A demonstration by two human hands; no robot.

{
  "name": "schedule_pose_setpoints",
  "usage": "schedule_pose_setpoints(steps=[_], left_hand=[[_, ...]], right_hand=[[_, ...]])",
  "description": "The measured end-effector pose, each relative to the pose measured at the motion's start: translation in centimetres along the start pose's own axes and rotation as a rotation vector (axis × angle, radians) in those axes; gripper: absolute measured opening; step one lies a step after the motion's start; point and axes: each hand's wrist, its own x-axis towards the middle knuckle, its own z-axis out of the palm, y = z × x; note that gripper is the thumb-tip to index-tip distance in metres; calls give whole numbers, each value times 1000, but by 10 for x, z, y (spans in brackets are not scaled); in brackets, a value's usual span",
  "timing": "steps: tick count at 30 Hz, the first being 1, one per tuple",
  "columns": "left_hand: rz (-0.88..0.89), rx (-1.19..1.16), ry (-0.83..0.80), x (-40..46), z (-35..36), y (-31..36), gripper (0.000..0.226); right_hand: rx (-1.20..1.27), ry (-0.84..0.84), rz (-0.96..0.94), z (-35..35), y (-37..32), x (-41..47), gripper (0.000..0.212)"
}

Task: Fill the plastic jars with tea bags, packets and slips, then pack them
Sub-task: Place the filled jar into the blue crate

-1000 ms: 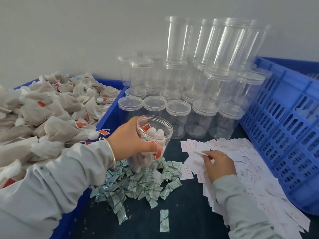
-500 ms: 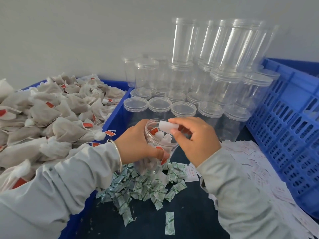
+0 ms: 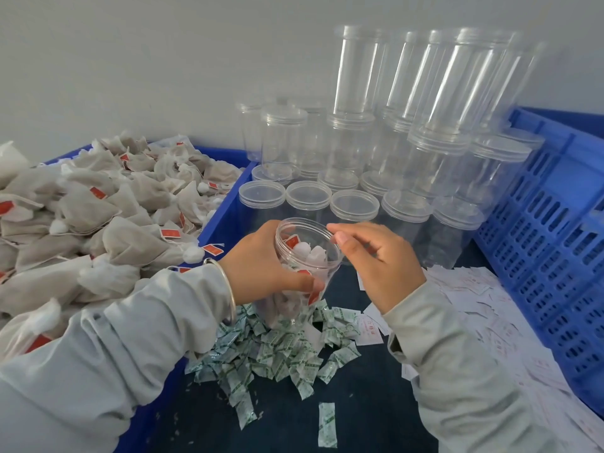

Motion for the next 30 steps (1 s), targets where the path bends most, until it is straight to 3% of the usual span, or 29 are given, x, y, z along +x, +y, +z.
schedule_pose_setpoints(steps=[3, 7, 10, 14, 17, 19, 23, 27, 30], left_hand=[[-14, -23, -8, 2, 0, -1, 86], [-28, -139, 108, 3, -8, -2, 96], [-23, -273, 243, 4, -16, -3, 92], [-37, -365, 320, 2, -21, -6, 86], [-44, -360, 231, 3, -17, -5, 84], [17, -368, 142, 2, -12, -2, 81], [92, -421, 82, -5, -9, 7, 82], [161, -466, -53, -20, -4, 22, 70], [189, -479, -141, -30, 1, 32, 94]], right_hand=[[-8, -50, -30, 5, 1, -1, 35], [224, 116, 6, 5, 9, 2, 20], [288, 173, 124, 7, 20, 4, 29], [252, -15, 240, 16, 28, -5, 33], [216, -183, 184, 24, 24, -15, 47], [231, -252, 181, 30, 20, -20, 68], [278, -215, 190, 28, 8, -22, 103], [281, -178, 118, 11, -10, -20, 100], [85, -167, -71, -15, -22, -19, 77]])
